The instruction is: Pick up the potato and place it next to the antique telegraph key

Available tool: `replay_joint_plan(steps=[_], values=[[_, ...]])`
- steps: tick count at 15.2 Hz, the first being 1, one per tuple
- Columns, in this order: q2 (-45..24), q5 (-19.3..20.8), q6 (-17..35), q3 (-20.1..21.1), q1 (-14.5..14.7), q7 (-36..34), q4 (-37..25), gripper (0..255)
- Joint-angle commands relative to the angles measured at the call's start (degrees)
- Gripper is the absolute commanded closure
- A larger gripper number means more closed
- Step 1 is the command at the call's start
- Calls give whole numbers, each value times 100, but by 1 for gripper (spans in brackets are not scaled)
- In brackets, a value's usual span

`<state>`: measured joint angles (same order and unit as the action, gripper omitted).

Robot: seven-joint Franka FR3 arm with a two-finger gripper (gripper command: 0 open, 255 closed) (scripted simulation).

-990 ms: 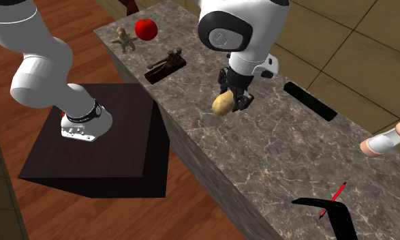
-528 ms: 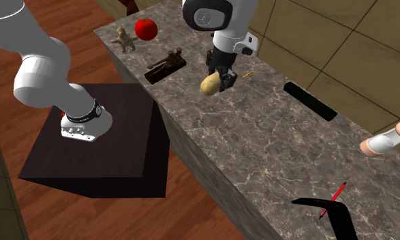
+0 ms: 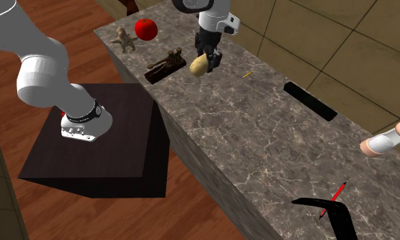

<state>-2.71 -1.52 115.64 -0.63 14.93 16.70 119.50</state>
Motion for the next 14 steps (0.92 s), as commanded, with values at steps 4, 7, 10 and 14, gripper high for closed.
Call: replay_joint_plan(steps=[4,7,10,14], values=[[66,-73,65,335,358,-667,110,255],[28,-113,156,532,568,-1050,149,255],[-78,-109,377,533,569,-1047,264,255],[-236,-102,671,534,572,-1043,400,255]])
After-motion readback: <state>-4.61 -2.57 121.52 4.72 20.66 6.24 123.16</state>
